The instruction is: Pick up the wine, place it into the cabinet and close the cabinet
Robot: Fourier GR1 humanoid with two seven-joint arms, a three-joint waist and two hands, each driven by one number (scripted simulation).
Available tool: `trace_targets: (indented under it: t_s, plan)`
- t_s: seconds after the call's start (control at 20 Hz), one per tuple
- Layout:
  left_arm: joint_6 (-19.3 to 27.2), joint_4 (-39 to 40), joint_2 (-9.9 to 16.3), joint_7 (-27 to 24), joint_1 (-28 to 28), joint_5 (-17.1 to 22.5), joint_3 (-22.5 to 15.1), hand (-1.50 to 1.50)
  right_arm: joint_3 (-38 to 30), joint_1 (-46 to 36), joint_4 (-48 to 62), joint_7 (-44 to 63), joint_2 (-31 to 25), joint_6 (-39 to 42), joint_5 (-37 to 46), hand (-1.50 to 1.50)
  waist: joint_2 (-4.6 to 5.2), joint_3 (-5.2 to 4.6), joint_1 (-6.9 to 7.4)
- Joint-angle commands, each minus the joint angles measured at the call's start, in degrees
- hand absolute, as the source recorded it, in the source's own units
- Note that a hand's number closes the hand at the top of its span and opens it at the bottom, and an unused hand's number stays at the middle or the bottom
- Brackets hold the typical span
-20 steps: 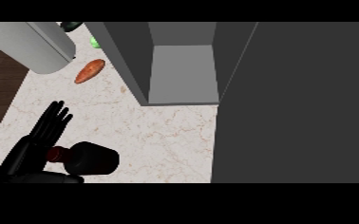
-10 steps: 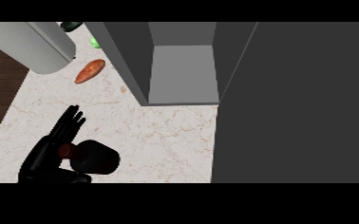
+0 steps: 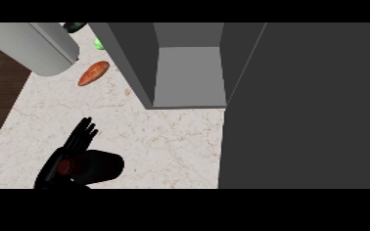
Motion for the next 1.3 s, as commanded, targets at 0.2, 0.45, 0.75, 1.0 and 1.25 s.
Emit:
trace_targets:
  t_s: [0.2,0.45,0.75,1.0,1.25]
  plan:
    - [-1.49,6.80,-0.85,-4.45,-0.01,2.79,2.05,-1.50,-2.95,-1.40,-13.63,8.41,-0.40,-2.14,-3.78,-1.50,0.15,-0.13,0.46]
    - [-1.17,13.36,-2.70,-5.63,-3.52,4.05,2.55,-1.50,0.82,0.88,-12.99,5.93,0.20,-1.81,-0.57,-1.50,0.11,-0.15,-0.13]
    - [-2.56,16.67,-3.82,-5.02,-6.18,9.24,4.86,-1.50,-1.80,2.09,-11.96,4.16,-0.49,-0.63,-3.11,-1.50,0.16,-0.08,-0.06]
    - [-1.66,14.13,-5.83,-3.45,-4.37,9.50,1.62,-1.50,-2.20,2.38,-13.93,5.34,-1.37,0.03,-3.78,-1.50,0.06,-0.06,0.14]
    - [-3.06,12.83,-4.18,-4.20,-4.49,9.57,2.51,-1.50,-3.51,3.68,-14.87,6.04,-1.48,-0.09,-4.47,-1.50,0.00,-0.04,0.35]
